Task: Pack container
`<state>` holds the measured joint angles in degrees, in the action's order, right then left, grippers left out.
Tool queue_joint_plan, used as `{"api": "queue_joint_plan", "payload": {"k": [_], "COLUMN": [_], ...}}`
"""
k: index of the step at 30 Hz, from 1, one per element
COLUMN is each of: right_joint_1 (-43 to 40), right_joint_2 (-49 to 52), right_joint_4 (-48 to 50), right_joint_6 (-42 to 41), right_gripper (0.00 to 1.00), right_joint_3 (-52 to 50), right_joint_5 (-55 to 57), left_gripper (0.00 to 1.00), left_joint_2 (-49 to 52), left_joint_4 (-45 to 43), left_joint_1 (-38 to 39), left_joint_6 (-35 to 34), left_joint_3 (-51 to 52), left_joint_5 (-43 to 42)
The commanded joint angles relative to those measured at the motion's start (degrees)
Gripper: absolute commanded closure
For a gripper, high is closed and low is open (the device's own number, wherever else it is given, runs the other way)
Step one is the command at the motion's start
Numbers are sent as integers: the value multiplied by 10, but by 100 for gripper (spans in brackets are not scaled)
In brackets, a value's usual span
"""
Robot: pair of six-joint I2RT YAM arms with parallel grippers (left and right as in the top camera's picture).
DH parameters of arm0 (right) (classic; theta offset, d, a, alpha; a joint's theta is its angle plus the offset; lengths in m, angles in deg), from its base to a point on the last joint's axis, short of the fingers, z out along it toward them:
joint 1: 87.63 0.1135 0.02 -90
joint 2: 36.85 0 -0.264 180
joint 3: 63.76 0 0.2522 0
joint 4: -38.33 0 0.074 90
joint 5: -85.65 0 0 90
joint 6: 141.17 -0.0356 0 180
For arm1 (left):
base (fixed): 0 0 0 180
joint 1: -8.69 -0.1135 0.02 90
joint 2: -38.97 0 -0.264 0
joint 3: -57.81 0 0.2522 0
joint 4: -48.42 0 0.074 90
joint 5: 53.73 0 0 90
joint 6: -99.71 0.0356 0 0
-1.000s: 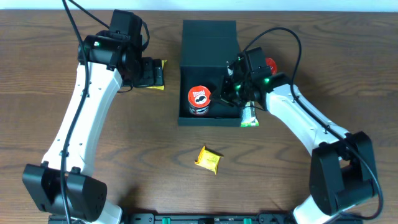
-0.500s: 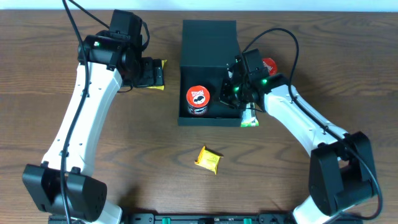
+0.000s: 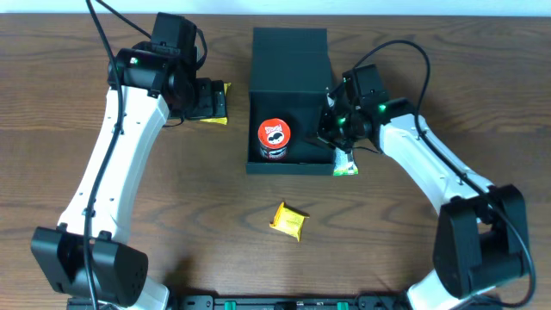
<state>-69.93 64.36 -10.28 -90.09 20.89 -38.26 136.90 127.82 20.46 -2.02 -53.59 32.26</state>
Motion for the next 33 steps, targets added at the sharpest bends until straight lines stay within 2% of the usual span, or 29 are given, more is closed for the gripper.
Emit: {"api": "queue_joint_plan", "payload": {"k": [1,13,33], "right_joint_1": [4,40,87], "right_joint_2": [-19,-17,-16], "right_joint_4": [2,54,55], "right_joint_6": [12,-53,-52], "right_gripper": [98,99,98], "right_joint_3": [7,7,7], "right_joint_5": [-39,-2,110], "left_gripper": [4,4,4], "left_joint_2": [2,2,2], "left_joint_4": [-1,-13,-16], "left_joint_1": [-4,-6,-6], "left_joint_6": [20,28,30], "left_joint_3": [-7,-7,-7], "left_joint_5": [23,34,34]}}
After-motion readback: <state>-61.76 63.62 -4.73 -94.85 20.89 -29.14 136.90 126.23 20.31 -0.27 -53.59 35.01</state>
